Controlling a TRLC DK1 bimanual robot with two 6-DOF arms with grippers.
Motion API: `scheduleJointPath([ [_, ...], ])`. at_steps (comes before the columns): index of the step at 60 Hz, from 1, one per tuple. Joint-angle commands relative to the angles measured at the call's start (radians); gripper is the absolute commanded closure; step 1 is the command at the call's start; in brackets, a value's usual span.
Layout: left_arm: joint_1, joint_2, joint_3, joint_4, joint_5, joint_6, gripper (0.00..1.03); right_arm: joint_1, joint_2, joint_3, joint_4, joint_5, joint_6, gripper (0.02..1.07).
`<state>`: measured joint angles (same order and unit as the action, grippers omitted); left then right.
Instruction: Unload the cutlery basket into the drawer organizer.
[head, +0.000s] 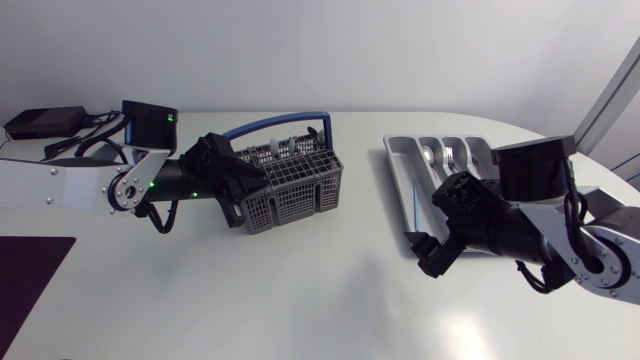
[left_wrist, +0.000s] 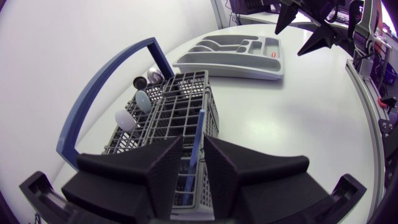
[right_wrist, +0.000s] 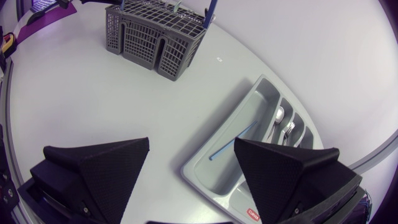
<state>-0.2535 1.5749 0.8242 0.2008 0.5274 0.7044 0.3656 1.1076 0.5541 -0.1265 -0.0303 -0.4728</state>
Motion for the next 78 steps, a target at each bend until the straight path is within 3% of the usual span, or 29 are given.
scheduleJointPath([
  [1,-0.01,0.022,0.027,0.012,0.02,0.018,0.88,0.007,0.009,-0.022,0.011,-0.005,-0.012,0.09],
  [5,-0.013,0.023,0.026,0.019,0.02,0.018,0.89,0.007,0.008,-0.023,0.011,-0.005,-0.013,0.09],
  [10,-0.02,0.027,0.023,0.037,0.02,0.014,1.0,0.007,0.009,-0.026,0.011,-0.005,-0.012,0.09],
  [39,-0.018,-0.061,0.03,0.003,0.031,0.0,1.0,0.015,-0.005,-0.031,0.004,-0.005,-0.015,0.09],
  [69,0.103,-0.099,0.081,-0.012,0.233,-0.192,1.0,0.026,-0.008,-0.04,-0.001,-0.003,-0.021,0.09],
  [78,0.102,-0.131,0.085,-0.014,0.243,-0.224,1.0,0.035,-0.014,-0.036,-0.009,0.003,-0.021,0.09],
])
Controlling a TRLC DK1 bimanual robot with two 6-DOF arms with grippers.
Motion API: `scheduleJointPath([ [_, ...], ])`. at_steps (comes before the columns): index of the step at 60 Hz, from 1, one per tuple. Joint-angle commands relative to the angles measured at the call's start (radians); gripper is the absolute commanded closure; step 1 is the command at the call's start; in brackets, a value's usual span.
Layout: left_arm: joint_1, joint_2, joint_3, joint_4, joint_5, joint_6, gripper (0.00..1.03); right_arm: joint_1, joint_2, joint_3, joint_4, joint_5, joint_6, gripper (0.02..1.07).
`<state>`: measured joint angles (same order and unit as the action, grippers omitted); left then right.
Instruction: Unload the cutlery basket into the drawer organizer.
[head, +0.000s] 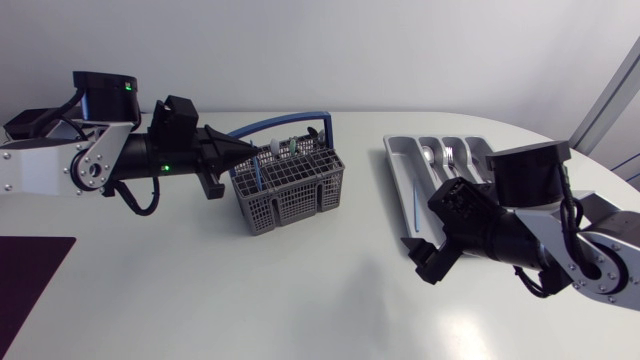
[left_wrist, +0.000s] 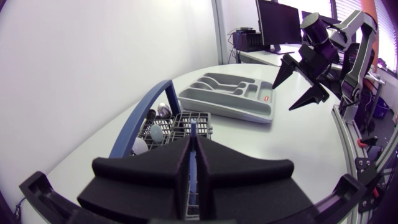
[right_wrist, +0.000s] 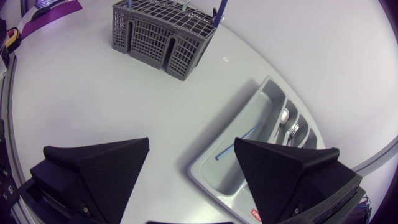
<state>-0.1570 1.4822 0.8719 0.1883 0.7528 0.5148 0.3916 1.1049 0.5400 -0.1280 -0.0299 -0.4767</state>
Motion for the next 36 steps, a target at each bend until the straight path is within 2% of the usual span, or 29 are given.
scheduleJointPath([
  [1,0.005,-0.043,0.036,-0.003,0.017,-0.035,1.0,0.01,-0.013,-0.021,-0.009,0.002,-0.019,0.09],
  [23,-0.026,-0.207,0.047,-0.119,0.006,-0.067,1.0,0.016,-0.086,-0.026,0.008,0.015,-0.025,0.07],
  [36,-0.035,-0.258,0.056,-0.132,-0.009,-0.128,1.0,0.072,-0.189,0.011,-0.044,0.012,-0.01,0.07],
])
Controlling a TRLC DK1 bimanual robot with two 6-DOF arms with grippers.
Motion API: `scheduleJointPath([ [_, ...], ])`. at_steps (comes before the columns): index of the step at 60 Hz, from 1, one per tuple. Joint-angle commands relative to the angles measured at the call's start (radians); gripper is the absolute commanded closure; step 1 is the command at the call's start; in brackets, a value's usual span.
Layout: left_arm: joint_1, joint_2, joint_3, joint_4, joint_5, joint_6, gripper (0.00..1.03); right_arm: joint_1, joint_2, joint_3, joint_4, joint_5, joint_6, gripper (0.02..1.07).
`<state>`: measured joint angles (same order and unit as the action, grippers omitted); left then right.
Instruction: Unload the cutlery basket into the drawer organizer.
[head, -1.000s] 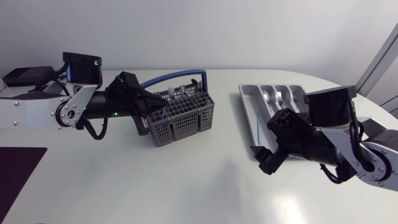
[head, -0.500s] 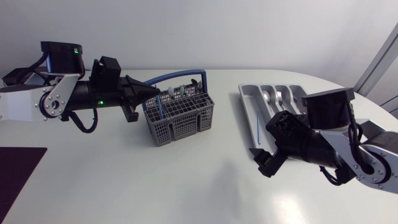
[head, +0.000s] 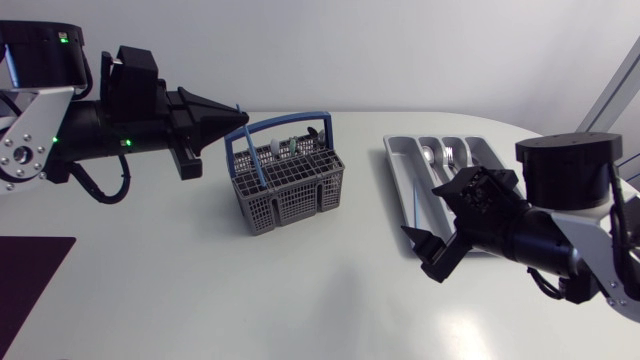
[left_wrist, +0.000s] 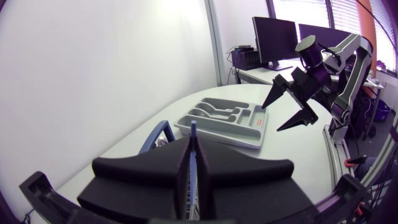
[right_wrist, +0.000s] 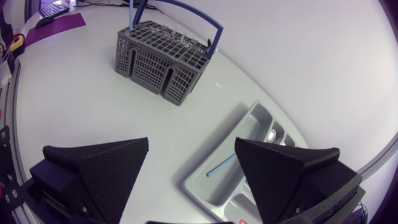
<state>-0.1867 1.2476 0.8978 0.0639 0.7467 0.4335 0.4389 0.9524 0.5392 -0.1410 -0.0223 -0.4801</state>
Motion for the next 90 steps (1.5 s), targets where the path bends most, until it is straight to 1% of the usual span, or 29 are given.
scheduleJointPath([
  [1,-0.007,-0.028,0.03,-0.007,-0.003,-0.053,1.0,0.031,-0.041,0.019,-0.04,0.004,-0.003,0.07],
  [8,-0.028,-0.066,0.038,-0.007,-0.004,-0.118,1.0,0.095,-0.066,0.073,-0.111,-0.005,0.031,0.07],
  [13,-0.05,-0.083,0.044,-0.007,-0.004,-0.17,1.0,0.11,-0.061,0.125,-0.157,-0.044,0.08,0.07],
  [15,-0.06,-0.086,0.046,-0.007,-0.004,-0.185,1.0,0.118,-0.061,0.14,-0.163,-0.059,0.09,0.07],
  [22,-0.1,-0.073,0.05,-0.004,-0.004,-0.234,1.0,0.181,-0.047,0.176,-0.161,-0.064,0.117,0.07],
  [24,-0.111,-0.071,0.047,0.005,-0.004,-0.242,1.0,0.196,-0.033,0.186,-0.155,-0.071,0.13,0.07],
  [25,-0.114,-0.063,0.049,0.014,-0.004,-0.265,1.0,0.201,-0.026,0.192,-0.152,-0.084,0.14,0.07],
  [27,-0.119,-0.053,0.053,0.027,-0.004,-0.297,1.0,0.201,-0.009,0.205,-0.149,-0.113,0.155,0.09],
  [29,-0.129,-0.033,0.064,0.028,-0.004,-0.323,1.0,0.196,0.02,0.223,-0.147,-0.157,0.175,0.14],
  [31,-0.146,-0.014,0.076,0.022,-0.003,-0.337,1.0,0.187,0.057,0.243,-0.149,-0.2,0.196,0.17],
  [35,-0.169,0.018,0.096,0.01,0.003,-0.357,1.0,0.181,0.106,0.272,-0.151,-0.24,0.209,0.21],
  [42,-0.203,0.087,0.144,-0.018,0.04,-0.4,1.0,0.167,0.174,0.309,-0.151,-0.291,0.209,0.21],
  [45,-0.215,0.113,0.17,-0.035,0.049,-0.407,1.0,0.141,0.198,0.32,-0.149,-0.35,0.209,0.25],
  [49,-0.227,0.136,0.188,-0.045,0.052,-0.412,1.0,0.127,0.218,0.326,-0.137,-0.363,0.209,0.28],
  [58,-0.244,0.168,0.225,-0.082,0.077,-0.427,1.0,0.07,0.256,0.349,-0.132,-0.436,0.209,0.28],
  [68,-0.269,0.176,0.263,-0.128,0.082,-0.432,1.0,0.055,0.289,0.366,-0.109,-0.464,0.204,0.48],
  [74,-0.277,0.185,0.276,-0.138,0.082,-0.437,1.0,0.05,0.309,0.384,-0.111,-0.49,0.202,0.48],
  [80,-0.278,0.199,0.286,-0.138,0.082,-0.446,1.0,0.05,0.329,0.4,-0.112,-0.493,0.201,0.48],
  [86,-0.283,0.211,0.291,-0.134,0.082,-0.446,1.0,0.046,0.341,0.406,-0.109,-0.493,0.196,0.62],
  [90,-0.284,0.217,0.294,-0.134,0.082,-0.446,1.0,0.041,0.341,0.407,-0.109,-0.496,0.196,0.68],
])
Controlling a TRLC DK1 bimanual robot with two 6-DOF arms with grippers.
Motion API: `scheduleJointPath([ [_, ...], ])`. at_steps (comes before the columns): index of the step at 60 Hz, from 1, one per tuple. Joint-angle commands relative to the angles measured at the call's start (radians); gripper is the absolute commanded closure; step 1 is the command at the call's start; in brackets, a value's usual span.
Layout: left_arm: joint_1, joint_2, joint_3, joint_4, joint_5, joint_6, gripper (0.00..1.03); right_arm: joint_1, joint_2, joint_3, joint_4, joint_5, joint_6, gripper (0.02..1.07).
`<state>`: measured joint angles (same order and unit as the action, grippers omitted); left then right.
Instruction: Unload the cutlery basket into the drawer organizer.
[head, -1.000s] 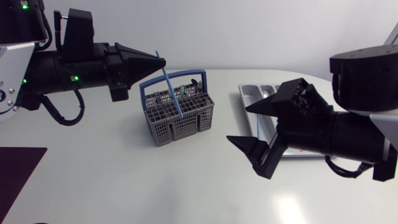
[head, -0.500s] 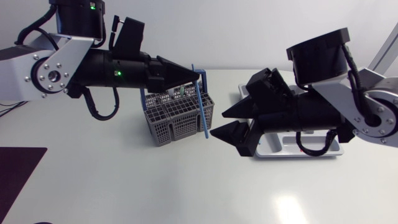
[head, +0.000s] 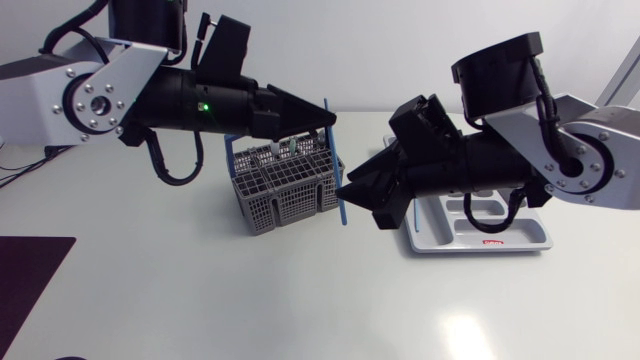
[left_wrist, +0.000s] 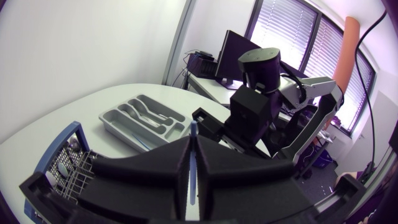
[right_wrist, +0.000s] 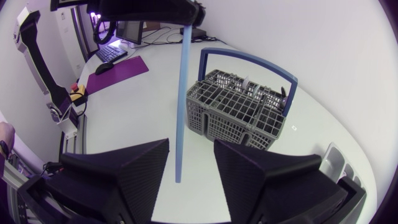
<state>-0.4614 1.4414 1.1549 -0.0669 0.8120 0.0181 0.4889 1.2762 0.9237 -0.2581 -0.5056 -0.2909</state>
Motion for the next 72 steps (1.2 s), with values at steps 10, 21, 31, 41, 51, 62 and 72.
scheduleJointPath([
  [10,-0.019,0.037,0.046,-0.004,0.016,-0.03,1.0,-0.023,0.034,0.029,-0.003,-0.05,0.006,0.79],
  [21,-0.023,0.042,0.058,-0.004,0.016,-0.037,1.0,-0.021,0.06,0.04,-0.015,-0.054,0.006,0.8],
  [31,-0.022,0.042,0.057,-0.004,0.016,-0.037,1.0,-0.016,0.064,0.046,-0.018,-0.056,0.009,0.89],
  [41,-0.016,0.042,0.052,-0.004,0.016,-0.032,1.0,-0.009,0.057,0.044,-0.021,-0.056,0.009,1.02],
  [51,-0.002,0.039,0.066,0.003,0.016,-0.046,0.76,0.025,0.052,0.04,-0.049,-0.062,0.006,1.02],
  [62,0.043,0.002,0.114,0.004,0.015,-0.069,0.05,0.025,0.04,0.035,-0.093,-0.051,-0.002,1.02],
  [72,0.139,-0.049,0.143,0.01,-0.004,-0.066,0.05,-0.064,0.051,0.04,-0.144,-0.016,-0.04,1.02],
])
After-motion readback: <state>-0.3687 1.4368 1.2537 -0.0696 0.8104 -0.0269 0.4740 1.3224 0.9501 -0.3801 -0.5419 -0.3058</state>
